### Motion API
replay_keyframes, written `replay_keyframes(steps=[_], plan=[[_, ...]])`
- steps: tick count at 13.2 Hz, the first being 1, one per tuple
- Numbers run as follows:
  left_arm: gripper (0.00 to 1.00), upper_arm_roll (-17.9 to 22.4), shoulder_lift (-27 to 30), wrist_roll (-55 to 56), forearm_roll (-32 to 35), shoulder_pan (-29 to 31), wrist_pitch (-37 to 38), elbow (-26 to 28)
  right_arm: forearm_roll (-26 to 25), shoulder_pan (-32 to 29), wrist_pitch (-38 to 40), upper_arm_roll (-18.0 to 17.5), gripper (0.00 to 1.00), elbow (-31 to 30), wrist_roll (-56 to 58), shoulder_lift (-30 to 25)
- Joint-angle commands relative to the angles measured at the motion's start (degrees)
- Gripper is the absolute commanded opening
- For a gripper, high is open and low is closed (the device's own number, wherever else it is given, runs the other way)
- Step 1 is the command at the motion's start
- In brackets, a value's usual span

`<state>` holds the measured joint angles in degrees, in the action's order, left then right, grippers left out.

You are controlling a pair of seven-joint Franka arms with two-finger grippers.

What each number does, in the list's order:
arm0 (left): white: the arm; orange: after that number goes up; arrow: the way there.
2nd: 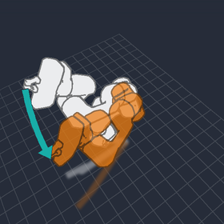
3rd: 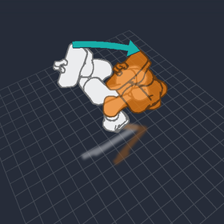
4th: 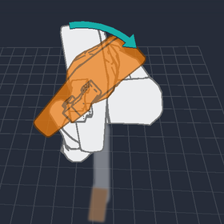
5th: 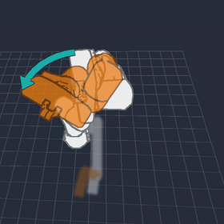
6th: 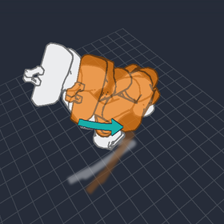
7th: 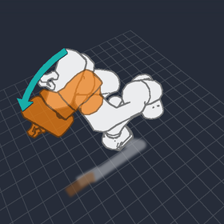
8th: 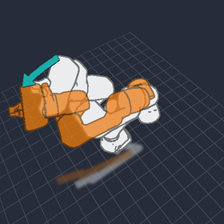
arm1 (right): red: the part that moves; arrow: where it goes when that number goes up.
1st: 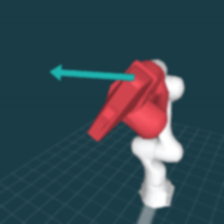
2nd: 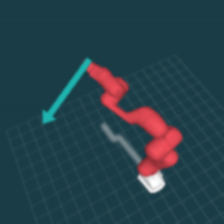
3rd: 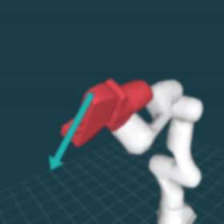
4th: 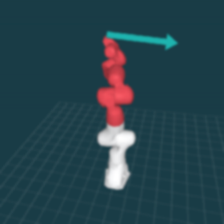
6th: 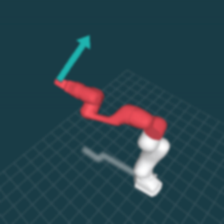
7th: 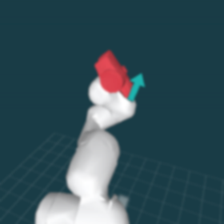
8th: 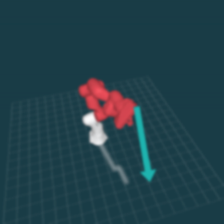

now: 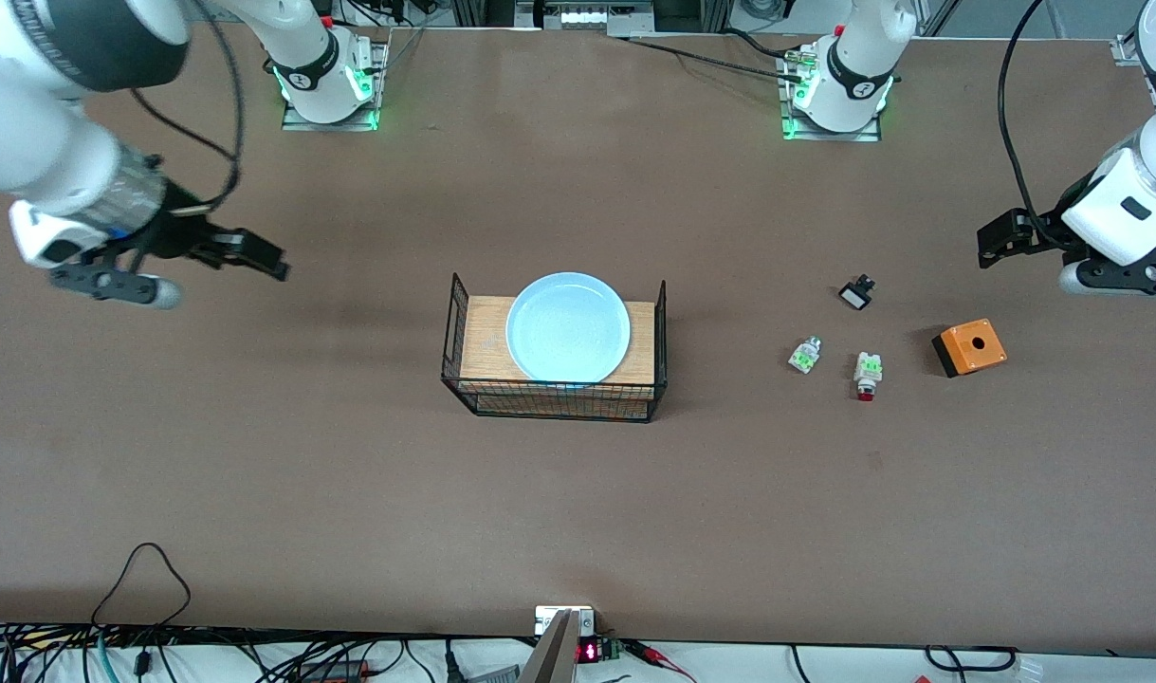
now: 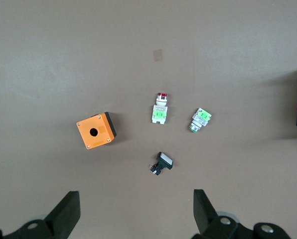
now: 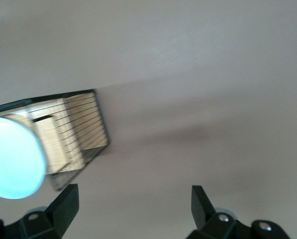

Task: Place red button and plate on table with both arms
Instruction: 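Reach the right gripper toward the blue plate in the crate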

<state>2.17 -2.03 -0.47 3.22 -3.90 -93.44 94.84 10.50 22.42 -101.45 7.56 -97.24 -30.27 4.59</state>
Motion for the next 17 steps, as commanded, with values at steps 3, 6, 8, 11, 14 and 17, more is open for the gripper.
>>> replay_keyframes(steps=[3, 6, 8, 11, 14, 17], plan=[[1.0, 0.2, -0.9, -0.1, -1.4, -0.1, 1.3, -1.8, 0.0, 12.3, -5.8, 0.5, 1.0, 3.0, -16.6, 5.4], [1.0, 0.2, -0.8, 0.2, -1.5, -0.1, 1.4, -1.8, -0.1, 17.9, -10.5, 0.5, 1.0, 3.5, -24.5, 9.5], [1.0, 0.2, -0.8, 0.1, -1.5, -0.1, 1.4, -1.8, 0.0, 19.4, -12.9, 0.5, 1.0, 3.8, -28.9, 12.3], [1.0, 0.2, -0.7, 0.1, -1.5, -0.1, 1.4, -1.9, 0.0, 21.3, -16.1, 0.5, 1.0, 5.1, -36.7, 16.6], [1.0, 0.2, -0.8, -0.1, -1.5, 0.0, 1.9, -1.8, 0.4, 22.8, -20.9, 0.4, 1.0, 5.3, -42.4, 19.4], [1.0, 0.2, -0.8, -0.2, -1.4, 0.1, 2.0, -1.8, 0.3, 23.5, -22.1, 0.5, 1.0, 5.3, -44.0, 20.6]])
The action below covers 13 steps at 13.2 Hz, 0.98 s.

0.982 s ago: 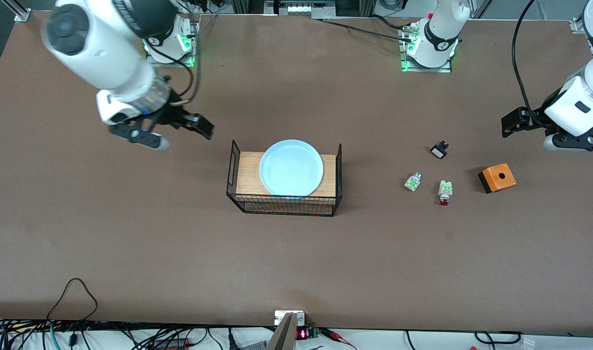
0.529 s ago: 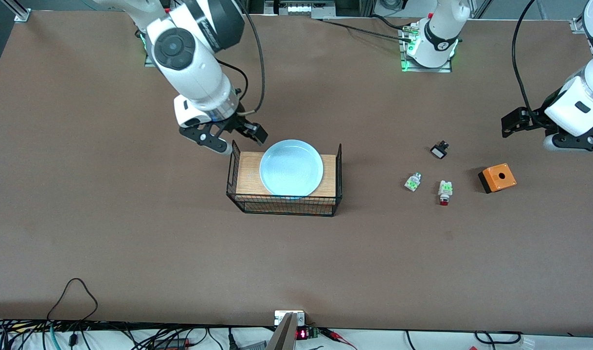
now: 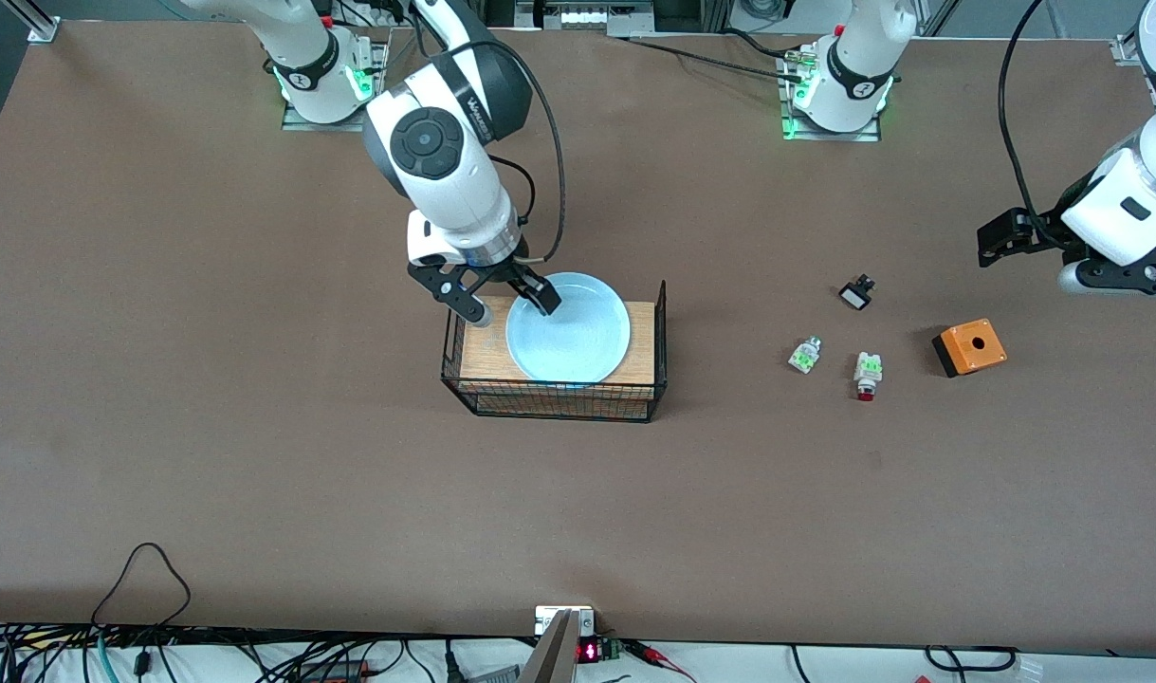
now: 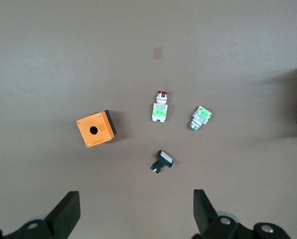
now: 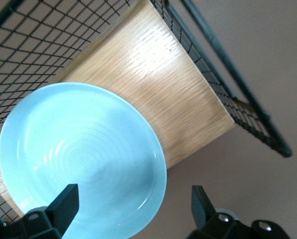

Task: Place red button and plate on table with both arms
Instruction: 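Lower the right gripper onto the plate rim and grip it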

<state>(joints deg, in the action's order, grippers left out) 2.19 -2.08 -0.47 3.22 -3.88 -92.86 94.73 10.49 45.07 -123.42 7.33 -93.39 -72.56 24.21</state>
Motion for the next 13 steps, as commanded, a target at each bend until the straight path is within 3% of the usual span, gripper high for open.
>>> replay_keyframes(steps=[1, 13], plan=[[1.0, 0.2, -0.7, -0.1, -1.5, 0.1, 1.5, -1.7, 0.5, 0.9, -0.1, 0.8, 1.0, 1.5, -1.7, 1.4], [1.0, 0.2, -0.7, -0.1, -1.5, 0.2, 2.0, -1.7, 0.7, 0.8, 0.4, 0.8, 1.0, 1.0, -1.6, 3.4]])
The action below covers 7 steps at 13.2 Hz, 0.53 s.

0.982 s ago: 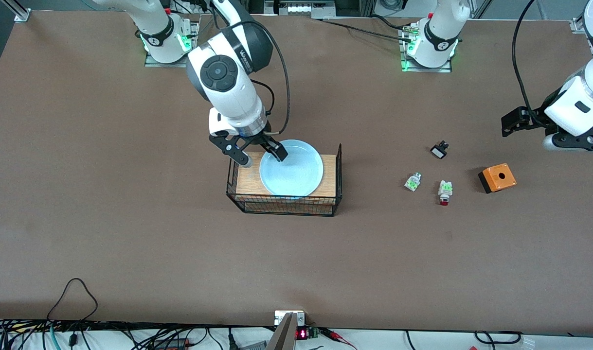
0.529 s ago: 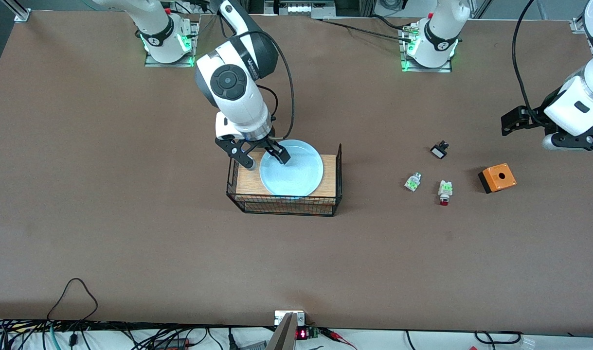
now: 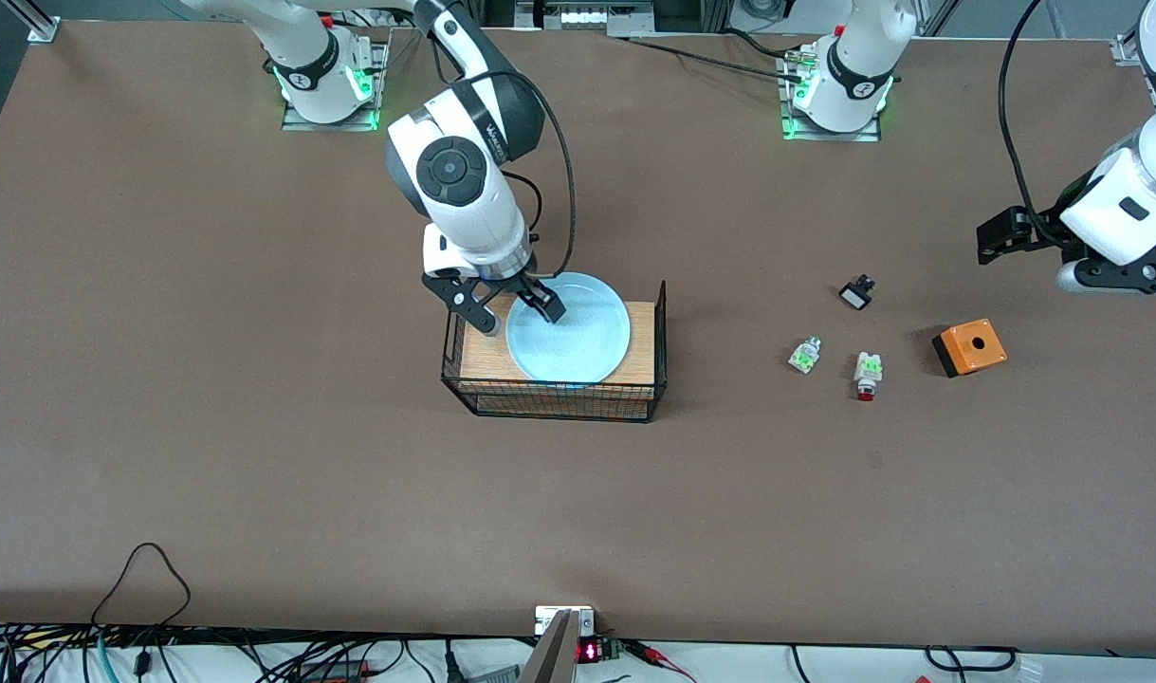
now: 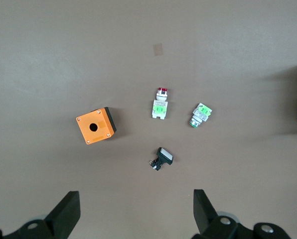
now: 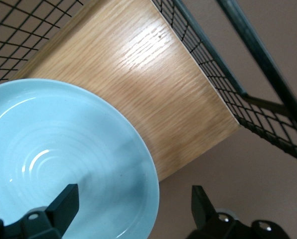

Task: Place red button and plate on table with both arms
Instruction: 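Lower the right gripper onto the plate rim and grip it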

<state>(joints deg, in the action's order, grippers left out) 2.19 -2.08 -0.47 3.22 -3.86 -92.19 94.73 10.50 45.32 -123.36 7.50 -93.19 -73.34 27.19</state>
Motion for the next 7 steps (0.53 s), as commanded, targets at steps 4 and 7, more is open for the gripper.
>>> replay_keyframes(steps=[4, 7], plan=[[1.0, 0.2, -0.7, -0.2, -1.5, 0.2, 1.3, -1.7, 0.7, 0.6, 0.2, 0.6, 1.0, 1.0, -0.8, 0.8], [1.0, 0.2, -0.7, -0.2, -1.4, 0.3, 1.3, -1.7, 0.7, 0.6, 0.1, 0.6, 0.89, 1.0, -0.8, 0.8]])
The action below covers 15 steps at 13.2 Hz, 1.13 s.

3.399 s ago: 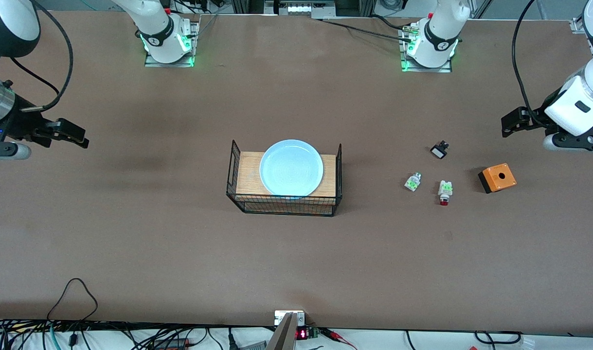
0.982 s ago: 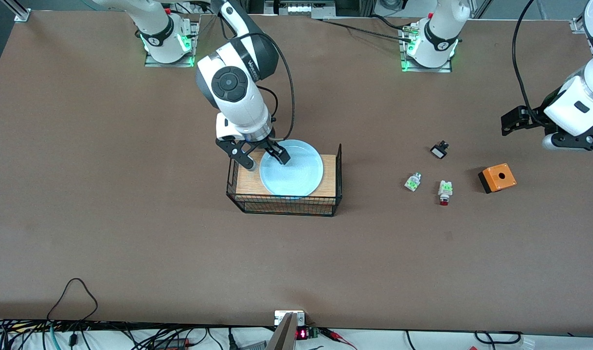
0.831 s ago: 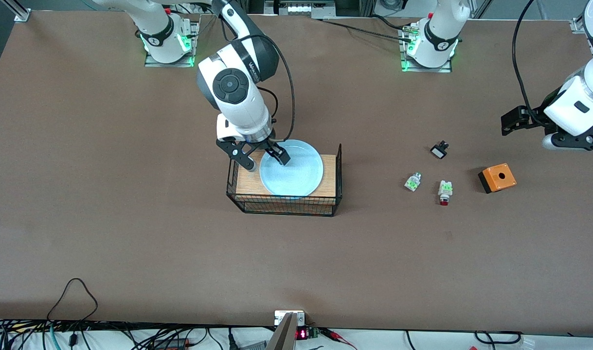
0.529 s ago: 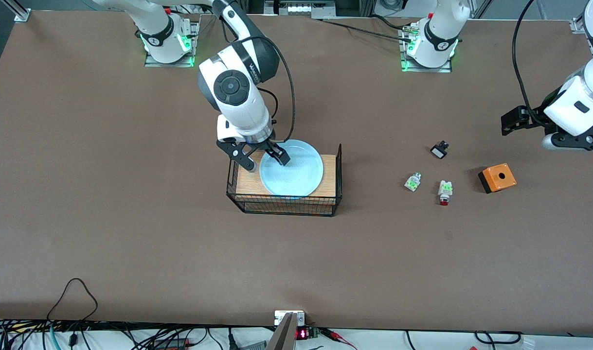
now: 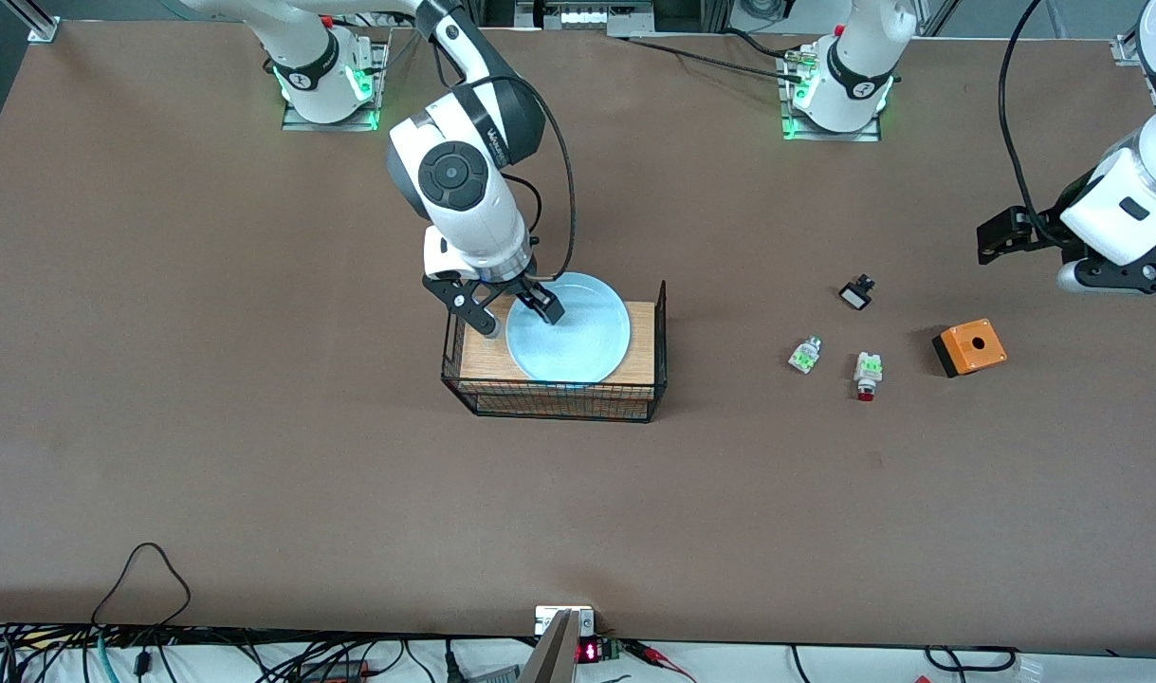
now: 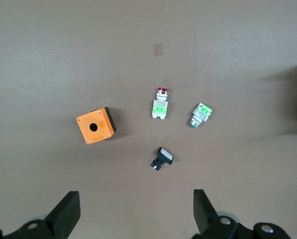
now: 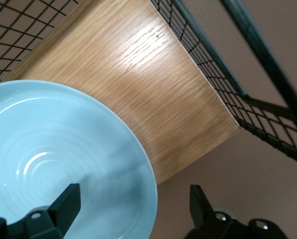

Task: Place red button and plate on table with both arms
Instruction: 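Lower the right gripper onto the plate rim and grip it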

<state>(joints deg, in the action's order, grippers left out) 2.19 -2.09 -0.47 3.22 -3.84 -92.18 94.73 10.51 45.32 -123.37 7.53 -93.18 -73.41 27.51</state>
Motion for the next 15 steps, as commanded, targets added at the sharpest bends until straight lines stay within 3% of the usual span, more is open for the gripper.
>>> replay_keyframes(steps=[1, 10, 15], plan=[[1.0, 0.2, -0.7, -0.2, -1.4, 0.2, 1.3, -1.7, 0.7, 0.6, 0.1, 0.6, 0.87, 1.0, -0.8, 0.6], [1.0, 0.2, -0.7, -0.2, -1.4, 0.2, 1.3, -1.7, 0.7, 0.7, 0.2, 0.6, 0.57, 0.9, -0.9, 1.3], [1.0, 0.2, -0.7, -0.2, -1.4, 0.2, 1.3, -1.7, 0.7, 0.6, 0.4, 0.6, 0.2, 1.1, -0.9, 1.1]])
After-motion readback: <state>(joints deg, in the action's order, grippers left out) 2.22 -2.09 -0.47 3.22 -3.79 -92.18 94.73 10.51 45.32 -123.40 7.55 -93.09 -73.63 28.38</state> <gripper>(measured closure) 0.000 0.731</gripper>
